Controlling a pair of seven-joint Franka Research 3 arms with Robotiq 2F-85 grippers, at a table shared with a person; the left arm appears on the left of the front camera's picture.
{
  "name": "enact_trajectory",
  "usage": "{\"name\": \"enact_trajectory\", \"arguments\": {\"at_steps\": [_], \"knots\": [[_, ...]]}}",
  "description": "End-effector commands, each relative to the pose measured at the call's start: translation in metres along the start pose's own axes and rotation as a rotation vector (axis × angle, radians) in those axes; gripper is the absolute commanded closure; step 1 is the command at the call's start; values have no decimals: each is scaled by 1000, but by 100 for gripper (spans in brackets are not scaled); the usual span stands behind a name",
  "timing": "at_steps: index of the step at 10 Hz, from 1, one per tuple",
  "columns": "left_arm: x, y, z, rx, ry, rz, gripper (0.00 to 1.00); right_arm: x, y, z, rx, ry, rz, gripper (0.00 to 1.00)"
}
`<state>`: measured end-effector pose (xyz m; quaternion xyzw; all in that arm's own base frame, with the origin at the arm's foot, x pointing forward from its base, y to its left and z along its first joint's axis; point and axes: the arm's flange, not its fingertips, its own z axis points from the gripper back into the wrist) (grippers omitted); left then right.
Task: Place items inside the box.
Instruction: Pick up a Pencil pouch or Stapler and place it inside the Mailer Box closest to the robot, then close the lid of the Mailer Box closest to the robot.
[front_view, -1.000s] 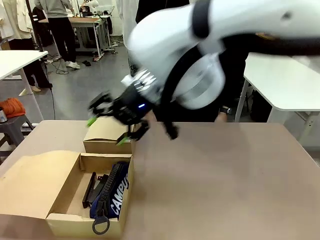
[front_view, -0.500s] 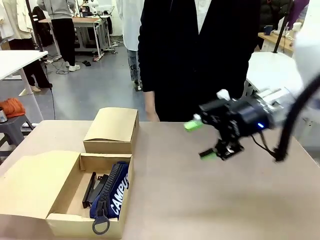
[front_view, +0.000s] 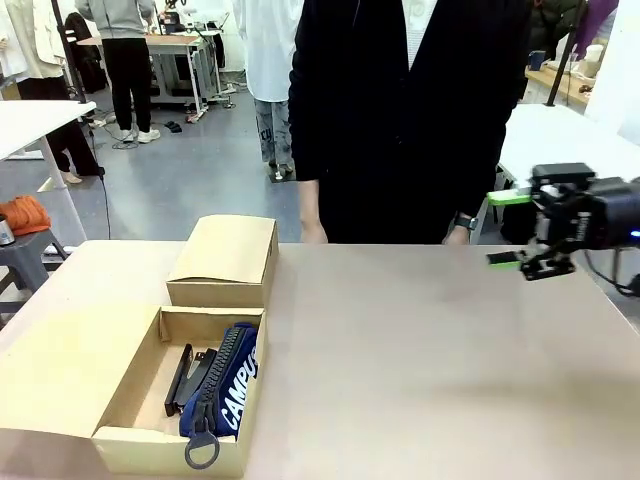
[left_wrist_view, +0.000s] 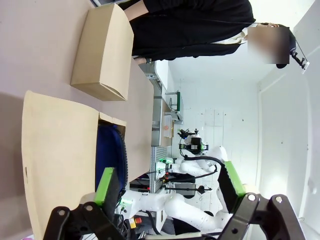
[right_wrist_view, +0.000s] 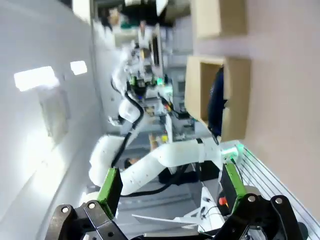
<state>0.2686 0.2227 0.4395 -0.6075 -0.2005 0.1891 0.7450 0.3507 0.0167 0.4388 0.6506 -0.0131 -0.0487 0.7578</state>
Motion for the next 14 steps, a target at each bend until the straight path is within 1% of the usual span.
{"name": "enact_trajectory", "arguments": {"at_steps": [1,2,3,4,14], "knots": [[-1,-1,1,-14,3,-15,0,-163,-114,8,46,-51,-13,0],[-1,-1,1,-14,3,-15,0,-187,-145,2,5,-59,-60,0],[-1,-1,1,-14,3,-15,0,-203,-170,-6,-29,-55,-83,0],[-1,-1,1,-14,3,-15,0,1,-53,59,13,-58,-61,0],[-1,-1,1,-14,3,-15,0,1,-53,59,13,-58,-61,0]]}}
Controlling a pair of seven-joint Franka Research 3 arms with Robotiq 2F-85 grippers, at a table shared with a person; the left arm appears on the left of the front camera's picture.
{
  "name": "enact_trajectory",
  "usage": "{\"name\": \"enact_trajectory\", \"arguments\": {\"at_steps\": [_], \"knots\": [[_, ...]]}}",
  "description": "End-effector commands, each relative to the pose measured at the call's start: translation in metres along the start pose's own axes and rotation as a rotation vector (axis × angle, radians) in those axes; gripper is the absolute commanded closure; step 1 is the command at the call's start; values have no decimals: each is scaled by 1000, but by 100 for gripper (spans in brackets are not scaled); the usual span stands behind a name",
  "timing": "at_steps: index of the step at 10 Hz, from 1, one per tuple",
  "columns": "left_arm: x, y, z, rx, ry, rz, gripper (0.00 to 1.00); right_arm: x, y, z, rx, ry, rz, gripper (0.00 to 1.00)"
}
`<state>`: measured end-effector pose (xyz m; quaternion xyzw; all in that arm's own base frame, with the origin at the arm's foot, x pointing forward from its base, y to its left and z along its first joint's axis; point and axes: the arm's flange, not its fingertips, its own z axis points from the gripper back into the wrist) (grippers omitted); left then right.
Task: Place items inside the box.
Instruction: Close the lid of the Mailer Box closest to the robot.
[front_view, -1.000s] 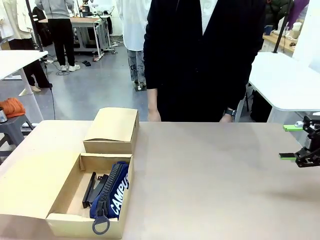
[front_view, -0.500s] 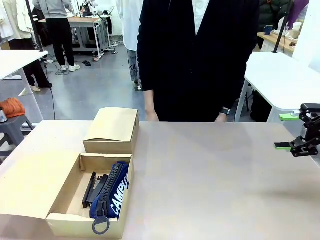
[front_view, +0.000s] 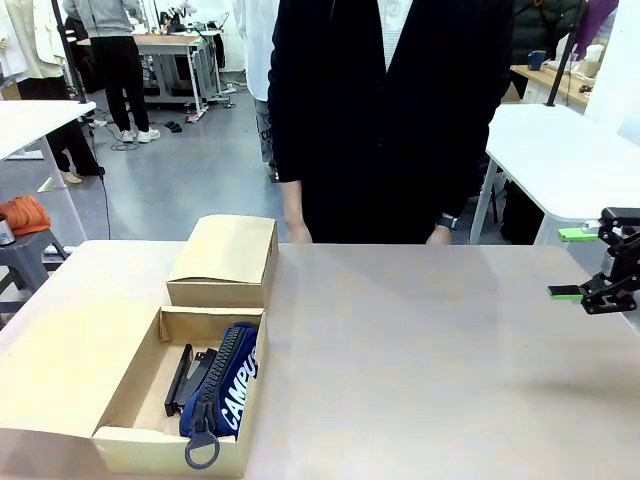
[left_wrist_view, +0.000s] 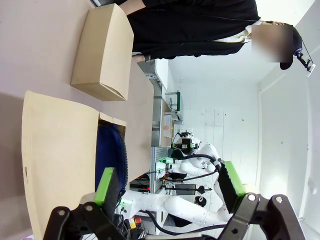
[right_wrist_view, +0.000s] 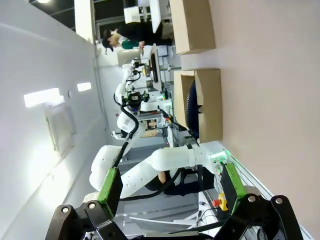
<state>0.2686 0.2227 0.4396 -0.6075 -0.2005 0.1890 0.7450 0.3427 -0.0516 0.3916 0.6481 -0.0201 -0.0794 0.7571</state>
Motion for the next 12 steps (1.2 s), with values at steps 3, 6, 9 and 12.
{"name": "enact_trajectory", "arguments": {"at_steps": [3,6,9,12], "knots": [[0,0,0,0,0,0,0,0,4,-2,15,-7,-24,0],[-43,-93,-97,-47,300,-616,0,0,4,-2,15,-7,-24,0],[-78,-67,-139,-99,538,-1056,0,0,4,-2,15,-7,-24,0],[-96,-22,-136,-176,353,-1437,0,0,4,-2,15,-7,-24,0]]}}
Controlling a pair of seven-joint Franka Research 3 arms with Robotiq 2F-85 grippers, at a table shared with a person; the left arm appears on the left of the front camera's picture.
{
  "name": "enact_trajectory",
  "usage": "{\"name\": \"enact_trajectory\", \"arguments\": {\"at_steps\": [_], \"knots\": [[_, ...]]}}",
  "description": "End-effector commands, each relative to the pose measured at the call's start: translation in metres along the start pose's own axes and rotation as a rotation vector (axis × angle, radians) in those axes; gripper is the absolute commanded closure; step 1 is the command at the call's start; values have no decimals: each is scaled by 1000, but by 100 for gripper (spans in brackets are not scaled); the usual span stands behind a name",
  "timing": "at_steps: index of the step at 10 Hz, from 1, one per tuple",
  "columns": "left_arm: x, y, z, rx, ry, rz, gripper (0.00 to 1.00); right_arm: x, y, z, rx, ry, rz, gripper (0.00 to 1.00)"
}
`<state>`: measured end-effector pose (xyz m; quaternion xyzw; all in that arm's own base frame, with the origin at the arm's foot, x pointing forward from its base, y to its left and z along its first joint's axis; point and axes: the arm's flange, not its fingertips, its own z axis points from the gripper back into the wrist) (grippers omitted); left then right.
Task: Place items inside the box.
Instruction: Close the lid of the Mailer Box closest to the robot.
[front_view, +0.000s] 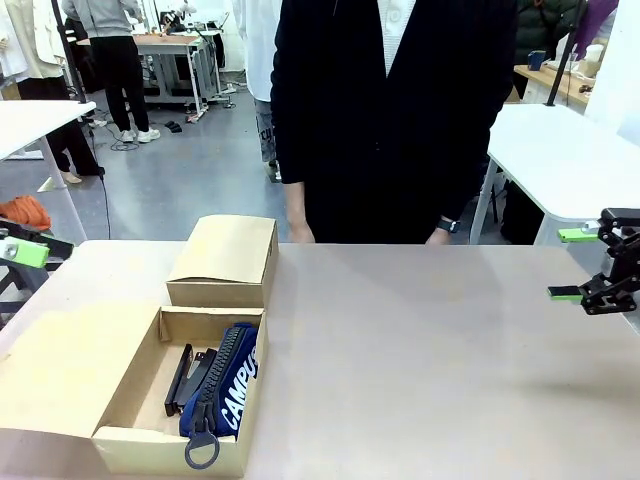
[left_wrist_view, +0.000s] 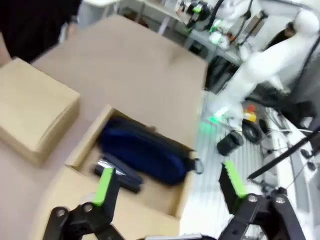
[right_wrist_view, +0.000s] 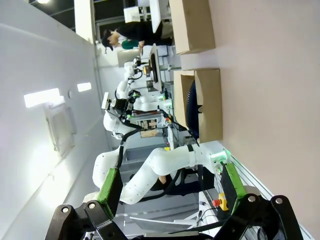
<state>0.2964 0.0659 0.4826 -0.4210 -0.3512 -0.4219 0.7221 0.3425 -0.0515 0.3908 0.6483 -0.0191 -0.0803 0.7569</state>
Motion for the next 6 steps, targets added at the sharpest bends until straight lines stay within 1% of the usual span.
{"name": "enact_trajectory", "arguments": {"at_steps": [1,2,3,4,6], "knots": [[-73,-17,-24,103,-103,-408,0,0,5,-2,15,-7,-22,0],[-85,-4,-19,204,-88,-561,0,0,5,-2,15,-7,-22,0],[-84,9,-12,331,-36,-736,0,0,5,-2,15,-7,-22,0],[-24,21,25,103,-34,-299,0,0,5,-2,15,-7,-22,0],[-24,21,25,103,-34,-299,0,0,5,-2,15,-7,-22,0]]}}
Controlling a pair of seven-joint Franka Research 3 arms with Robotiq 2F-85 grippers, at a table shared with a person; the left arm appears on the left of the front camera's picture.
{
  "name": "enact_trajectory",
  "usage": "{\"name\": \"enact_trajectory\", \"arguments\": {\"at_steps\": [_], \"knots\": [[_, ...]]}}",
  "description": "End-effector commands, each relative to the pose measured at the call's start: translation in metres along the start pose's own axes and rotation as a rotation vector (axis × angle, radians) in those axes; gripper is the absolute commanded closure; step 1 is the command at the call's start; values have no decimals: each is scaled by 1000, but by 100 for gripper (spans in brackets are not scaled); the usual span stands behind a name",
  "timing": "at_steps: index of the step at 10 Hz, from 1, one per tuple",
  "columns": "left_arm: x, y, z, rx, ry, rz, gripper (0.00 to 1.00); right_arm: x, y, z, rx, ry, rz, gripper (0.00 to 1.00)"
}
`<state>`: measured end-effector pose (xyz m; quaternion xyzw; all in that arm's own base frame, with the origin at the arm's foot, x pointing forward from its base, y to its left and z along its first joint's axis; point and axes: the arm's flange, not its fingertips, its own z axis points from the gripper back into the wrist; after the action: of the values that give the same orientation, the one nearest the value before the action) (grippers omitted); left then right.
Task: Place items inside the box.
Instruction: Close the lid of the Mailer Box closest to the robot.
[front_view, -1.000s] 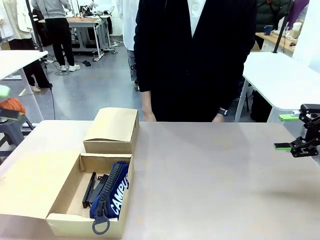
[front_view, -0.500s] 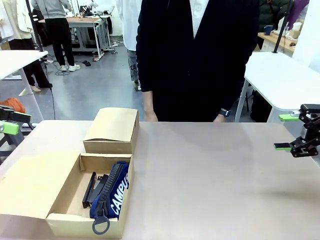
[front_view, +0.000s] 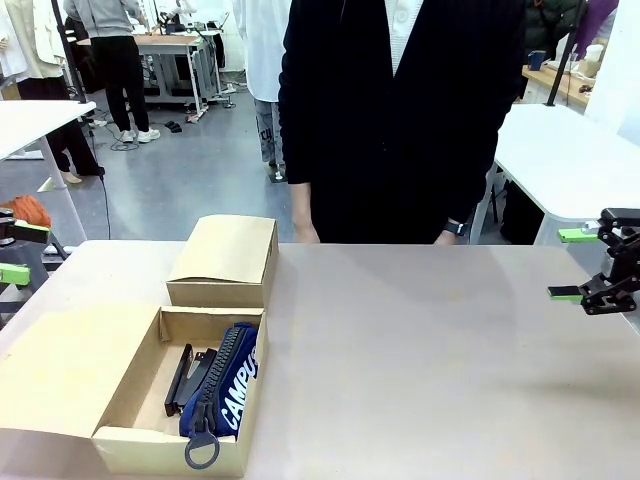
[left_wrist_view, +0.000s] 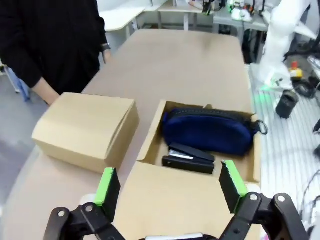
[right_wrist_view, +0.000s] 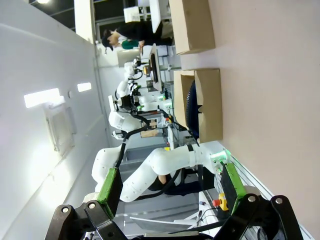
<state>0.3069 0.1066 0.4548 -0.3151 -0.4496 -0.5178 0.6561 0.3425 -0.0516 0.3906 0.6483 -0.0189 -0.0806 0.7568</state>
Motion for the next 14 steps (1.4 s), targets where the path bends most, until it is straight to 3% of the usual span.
{"name": "enact_trajectory", "arguments": {"at_steps": [1,2,4,8,11,14], "knots": [[11,-5,1,-8,-14,55,0,0,5,-2,15,-7,-21,0],[0,0,0,0,0,0,0,0,5,-2,15,-7,-21,0],[-27,10,8,35,157,-69,0,0,5,-2,15,-7,-21,0],[-104,36,33,89,435,-60,0,0,5,-2,15,-7,-21,0],[-157,47,35,87,554,-63,0,0,5,-2,15,-7,-21,0],[-187,52,20,55,523,0,0,0,5,-2,15,-7,-21,0]]}}
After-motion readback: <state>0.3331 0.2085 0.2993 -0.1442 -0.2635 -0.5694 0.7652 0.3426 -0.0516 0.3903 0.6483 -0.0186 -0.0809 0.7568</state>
